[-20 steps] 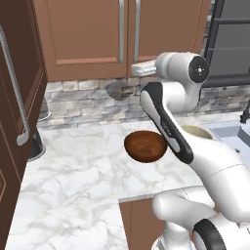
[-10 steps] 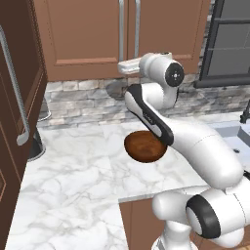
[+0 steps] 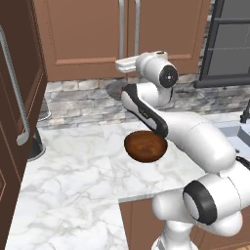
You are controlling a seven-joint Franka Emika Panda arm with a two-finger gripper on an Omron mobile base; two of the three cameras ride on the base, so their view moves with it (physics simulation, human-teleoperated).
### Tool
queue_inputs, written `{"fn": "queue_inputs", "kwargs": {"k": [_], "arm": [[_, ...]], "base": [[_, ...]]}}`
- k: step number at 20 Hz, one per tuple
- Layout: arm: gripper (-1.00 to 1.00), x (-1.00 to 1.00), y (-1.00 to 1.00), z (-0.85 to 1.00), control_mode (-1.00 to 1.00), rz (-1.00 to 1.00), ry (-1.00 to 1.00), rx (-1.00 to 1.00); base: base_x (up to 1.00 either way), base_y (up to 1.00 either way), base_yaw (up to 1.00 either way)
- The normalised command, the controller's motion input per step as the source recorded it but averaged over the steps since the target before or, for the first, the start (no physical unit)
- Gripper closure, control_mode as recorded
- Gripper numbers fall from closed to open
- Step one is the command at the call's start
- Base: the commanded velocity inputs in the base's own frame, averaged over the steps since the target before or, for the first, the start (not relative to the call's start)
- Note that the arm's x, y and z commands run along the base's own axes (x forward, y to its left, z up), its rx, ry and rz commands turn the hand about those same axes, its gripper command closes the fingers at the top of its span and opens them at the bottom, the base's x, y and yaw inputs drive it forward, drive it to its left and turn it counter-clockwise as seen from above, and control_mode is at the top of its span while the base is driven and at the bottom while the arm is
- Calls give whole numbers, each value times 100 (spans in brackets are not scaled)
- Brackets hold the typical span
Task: Open the cabinet. Pick the bowls from the counter and place them in the cabinet. Then close the cabinet.
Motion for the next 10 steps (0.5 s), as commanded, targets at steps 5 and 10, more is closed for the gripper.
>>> {"fn": "queue_inputs", "kwargs": {"k": [5, 10], "arm": [[-100, 72, 1, 7, -100, 0, 0, 0], [-100, 37, -10, 22, -100, -9, -5, 0]], "base": [[0, 0, 0], [0, 0, 0]]}}
